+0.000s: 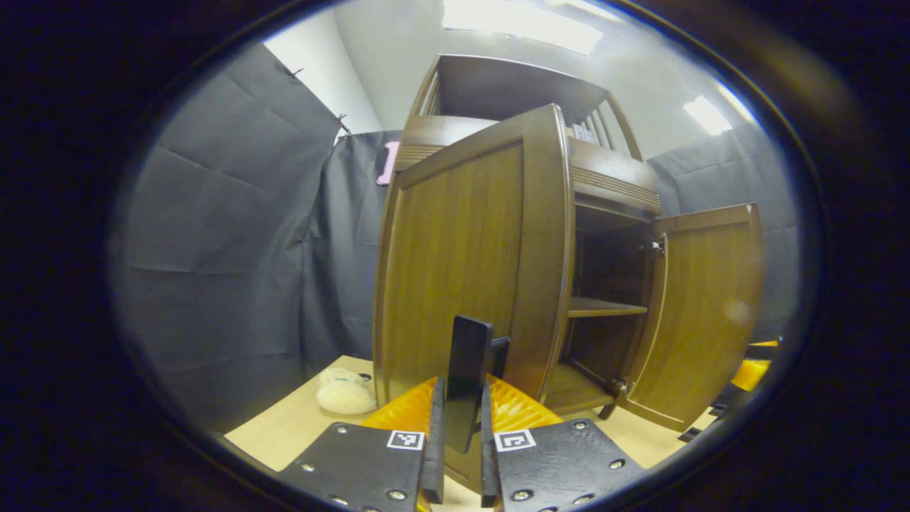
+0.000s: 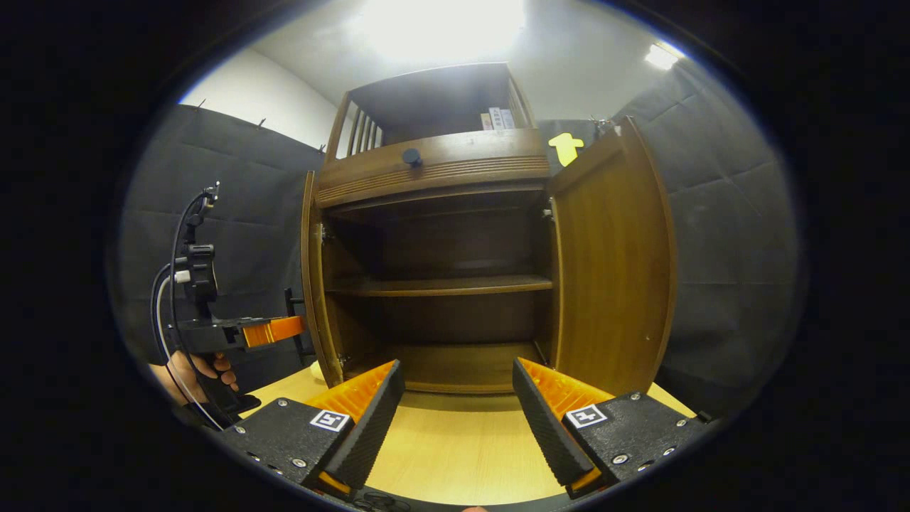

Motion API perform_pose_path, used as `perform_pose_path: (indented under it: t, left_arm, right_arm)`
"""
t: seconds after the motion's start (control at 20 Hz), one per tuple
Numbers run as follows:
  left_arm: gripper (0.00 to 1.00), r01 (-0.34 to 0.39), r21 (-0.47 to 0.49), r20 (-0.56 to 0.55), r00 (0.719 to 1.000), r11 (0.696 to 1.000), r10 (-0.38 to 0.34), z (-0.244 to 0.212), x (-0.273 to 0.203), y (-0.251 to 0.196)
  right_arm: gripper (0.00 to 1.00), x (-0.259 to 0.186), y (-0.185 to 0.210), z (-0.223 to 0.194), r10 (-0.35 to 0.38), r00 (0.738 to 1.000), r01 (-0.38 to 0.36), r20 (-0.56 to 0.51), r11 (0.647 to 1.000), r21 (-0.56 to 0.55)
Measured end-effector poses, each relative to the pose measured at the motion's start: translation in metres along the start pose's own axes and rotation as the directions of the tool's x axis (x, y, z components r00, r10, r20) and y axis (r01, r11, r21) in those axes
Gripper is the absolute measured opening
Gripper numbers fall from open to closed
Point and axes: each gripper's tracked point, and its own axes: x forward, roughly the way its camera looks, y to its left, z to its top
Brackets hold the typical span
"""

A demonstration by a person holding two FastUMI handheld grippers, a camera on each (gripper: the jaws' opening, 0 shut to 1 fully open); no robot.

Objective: Open the right door of the double-door shoe cabinet with the right hand, and open the left door with the left hand.

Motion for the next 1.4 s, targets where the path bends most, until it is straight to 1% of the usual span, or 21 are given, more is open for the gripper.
perform_pose_path:
  t: [0.15, 0.3, 0.35, 0.4, 0.45, 0.55, 0.8, 0.85, 0.95, 1.0, 1.05, 1.1, 1.15, 1.25, 1.35, 1.4]
  left_arm:
    - [0.17, -0.034, 0.000, 0.003, 0.999, 0.999, 0.034, 0.004, -0.011, 0.023]
    - [0.25, -0.083, 0.008, 0.021, 0.996, 0.996, 0.083, 0.011, -0.024, 0.051]
    - [0.25, -0.091, 0.006, 0.021, 0.996, 0.996, 0.091, 0.012, -0.026, 0.059]
    - [0.17, -0.116, 0.012, 0.026, 0.993, 0.993, 0.116, 0.013, -0.026, 0.067]
    - [0.17, -0.130, 0.018, 0.030, 0.991, 0.991, 0.129, 0.016, -0.027, 0.077]
    - [0.24, -0.154, 0.011, 0.033, 0.988, 0.988, 0.154, 0.019, -0.038, 0.089]
    - [0.20, -0.222, 0.054, 0.044, 0.975, 0.974, 0.220, 0.025, -0.063, 0.111]
    - [0.20, -0.235, 0.068, 0.051, 0.971, 0.970, 0.232, 0.026, -0.068, 0.118]
    - [0.24, -0.276, 0.094, 0.066, 0.960, 0.957, 0.271, 0.032, -0.082, 0.133]
    - [0.19, -0.299, 0.101, 0.072, 0.953, 0.949, 0.293, 0.035, -0.087, 0.141]
    - [0.19, -0.324, 0.106, 0.079, 0.945, 0.940, 0.317, 0.039, -0.094, 0.153]
    - [0.19, -0.319, 0.096, 0.080, 0.947, 0.943, 0.312, 0.041, -0.097, 0.155]
    - [0.20, -0.318, 0.086, 0.079, 0.947, 0.944, 0.312, 0.043, -0.103, 0.158]
    - [0.23, -0.343, 0.097, 0.091, 0.938, 0.934, 0.335, 0.052, -0.113, 0.163]
    - [0.24, -0.338, 0.085, 0.088, 0.940, 0.937, 0.331, 0.055, -0.119, 0.148]
    - [0.24, -0.333, 0.080, 0.085, 0.941, 0.940, 0.326, 0.053, -0.125, 0.150]
  right_arm:
    - [0.94, 0.002, 0.020, 0.001, 0.034, 0.999, -0.034, 0.004, 0.999, -0.019]
    - [0.94, 0.005, 0.036, 0.002, 0.064, 0.998, -0.064, 0.002, 0.998, -0.027]
    - [0.94, 0.007, 0.040, 0.003, 0.071, 0.997, -0.071, 0.002, 0.997, -0.031]
    - [0.94, 0.009, 0.043, 0.004, 0.078, 0.997, -0.078, 0.004, 0.996, -0.032]
    - [0.94, 0.010, 0.046, 0.006, 0.085, 0.996, -0.085, 0.008, 0.996, -0.032]
    - [0.94, 0.012, 0.051, 0.009, 0.095, 0.995, -0.095, 0.013, 0.995, -0.033]
    - [0.94, 0.016, 0.051, 0.019, 0.105, 0.994, -0.104, 0.030, 0.994, -0.029]
    - [0.94, 0.017, 0.051, 0.020, 0.106, 0.994, -0.105, 0.030, 0.994, -0.028]
    - [0.94, 0.018, 0.047, 0.024, 0.097, 0.995, -0.096, 0.035, 0.995, -0.032]
    - [0.94, 0.018, 0.046, 0.025, 0.092, 0.995, -0.091, 0.037, 0.995, -0.034]
    - [0.92, 0.018, 0.045, 0.027, 0.090, 0.995, -0.089, 0.038, 0.995, -0.038]
    - [0.94, 0.018, 0.045, 0.026, 0.087, 0.995, -0.085, 0.040, 0.995, -0.043]
    - [0.94, 0.017, 0.044, 0.026, 0.085, 0.996, -0.083, 0.042, 0.995, -0.048]
    - [0.94, 0.014, 0.045, 0.031, 0.089, 0.995, -0.087, 0.048, 0.995, -0.049]
    - [0.94, 0.012, 0.043, 0.033, 0.087, 0.995, -0.084, 0.052, 0.995, -0.053]
    - [0.94, 0.008, 0.041, 0.034, 0.085, 0.995, -0.082, 0.054, 0.995, -0.057]
